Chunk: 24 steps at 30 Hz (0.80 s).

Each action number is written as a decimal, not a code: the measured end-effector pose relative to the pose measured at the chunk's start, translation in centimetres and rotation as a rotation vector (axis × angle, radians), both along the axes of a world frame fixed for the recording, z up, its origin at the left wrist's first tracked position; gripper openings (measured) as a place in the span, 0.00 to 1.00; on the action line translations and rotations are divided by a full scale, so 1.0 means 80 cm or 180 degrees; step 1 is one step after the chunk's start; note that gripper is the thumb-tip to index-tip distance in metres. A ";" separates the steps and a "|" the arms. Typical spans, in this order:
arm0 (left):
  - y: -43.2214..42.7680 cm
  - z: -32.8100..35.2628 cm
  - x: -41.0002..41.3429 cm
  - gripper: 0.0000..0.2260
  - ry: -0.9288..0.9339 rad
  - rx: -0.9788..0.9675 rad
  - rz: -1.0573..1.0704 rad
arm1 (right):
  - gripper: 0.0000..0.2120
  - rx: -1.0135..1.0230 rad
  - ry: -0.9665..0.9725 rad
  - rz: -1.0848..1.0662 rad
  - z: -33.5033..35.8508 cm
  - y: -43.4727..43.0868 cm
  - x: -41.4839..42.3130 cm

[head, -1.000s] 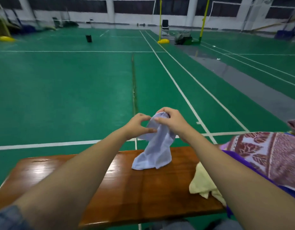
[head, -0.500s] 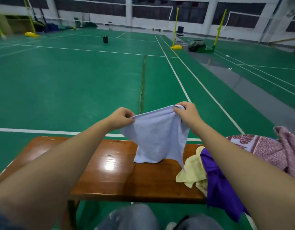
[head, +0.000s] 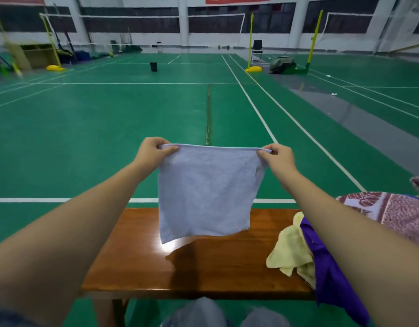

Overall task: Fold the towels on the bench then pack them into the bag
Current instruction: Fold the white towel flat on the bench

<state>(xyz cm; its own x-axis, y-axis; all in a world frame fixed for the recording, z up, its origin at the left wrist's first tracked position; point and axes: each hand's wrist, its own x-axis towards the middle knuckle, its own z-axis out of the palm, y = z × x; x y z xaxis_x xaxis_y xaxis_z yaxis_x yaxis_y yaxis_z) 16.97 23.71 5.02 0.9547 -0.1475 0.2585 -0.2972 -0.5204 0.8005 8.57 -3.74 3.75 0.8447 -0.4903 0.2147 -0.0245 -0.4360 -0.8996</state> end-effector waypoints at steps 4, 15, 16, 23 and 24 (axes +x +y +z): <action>0.009 0.012 0.023 0.09 -0.0043 -0.0191 0.0017 | 0.03 0.0127 -0.0228 -0.0027 0.013 0.008 0.033; 0.031 0.016 -0.020 0.08 -0.0067 -0.0948 -0.0095 | 0.04 0.0092 -0.0587 0.0050 0.023 0.036 -0.009; 0.035 0.006 -0.032 0.08 -0.0019 -0.0887 -0.0117 | 0.04 0.0079 -0.0503 0.0061 0.012 0.038 -0.022; 0.060 -0.103 -0.120 0.08 0.0453 -0.0411 -0.0123 | 0.04 0.0002 0.0127 0.0191 -0.117 0.050 -0.108; 0.063 -0.119 -0.130 0.08 0.0579 -0.0344 -0.0139 | 0.04 0.0019 0.0233 0.0190 -0.135 0.051 -0.118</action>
